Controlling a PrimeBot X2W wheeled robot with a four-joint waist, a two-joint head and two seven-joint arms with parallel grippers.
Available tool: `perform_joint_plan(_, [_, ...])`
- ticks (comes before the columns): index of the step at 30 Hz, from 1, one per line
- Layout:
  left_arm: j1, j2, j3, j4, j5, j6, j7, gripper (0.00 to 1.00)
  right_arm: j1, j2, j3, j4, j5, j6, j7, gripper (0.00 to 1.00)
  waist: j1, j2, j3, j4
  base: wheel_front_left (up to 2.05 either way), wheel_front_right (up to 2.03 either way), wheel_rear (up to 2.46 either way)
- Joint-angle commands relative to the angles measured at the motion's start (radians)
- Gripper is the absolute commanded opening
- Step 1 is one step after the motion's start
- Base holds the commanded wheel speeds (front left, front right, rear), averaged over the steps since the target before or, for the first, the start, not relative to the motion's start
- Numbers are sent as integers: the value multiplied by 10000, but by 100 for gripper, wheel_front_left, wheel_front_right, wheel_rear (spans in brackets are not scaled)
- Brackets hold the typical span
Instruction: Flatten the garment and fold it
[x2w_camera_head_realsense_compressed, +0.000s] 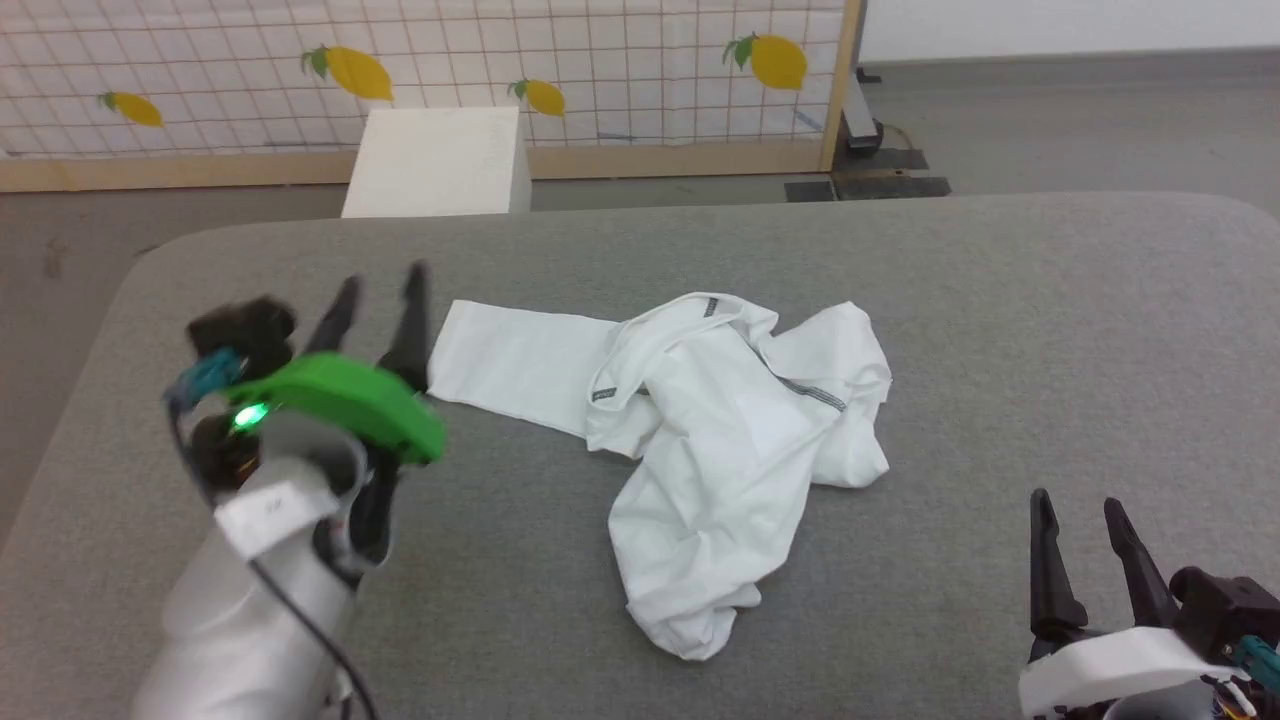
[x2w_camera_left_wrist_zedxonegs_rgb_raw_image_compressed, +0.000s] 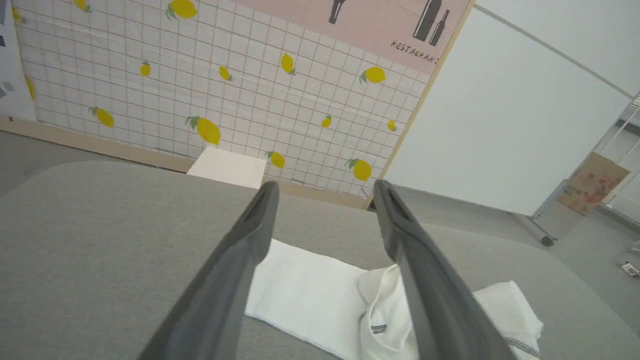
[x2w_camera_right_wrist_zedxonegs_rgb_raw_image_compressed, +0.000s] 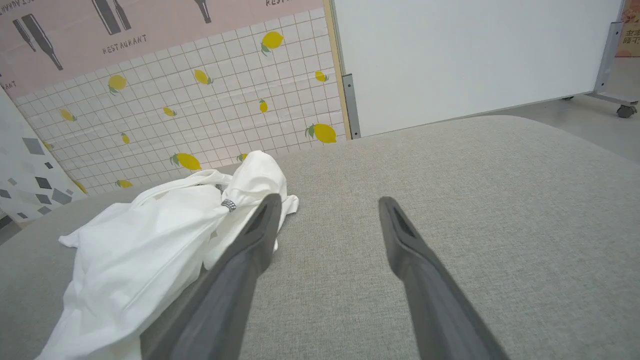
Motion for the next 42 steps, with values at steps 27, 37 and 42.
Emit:
perform_joint_plan(27, [4790, -1579, 2992, -4282, 5169, 561, -526, 100, -5124, -183, 912, 2123, -1730, 35, 5687, 100, 1, 0, 1577, 955, 0, 0, 0])
perform_joint_plan(37, [4317, -1964, 3349, -4232, 5473, 92, -526, 100, -6803, -549, 1384, 4032, -3103, 35, 7315, 100, 1, 0, 2398, 1331, 0, 0, 0])
perform_joint_plan(42, [4241, -2076, 3552, -4142, 5591, -86, -526, 100, -7071, -487, 1222, 4444, -2946, 35, 7008, 0, 1, 0, 2450, 1212, 0, 0, 0])
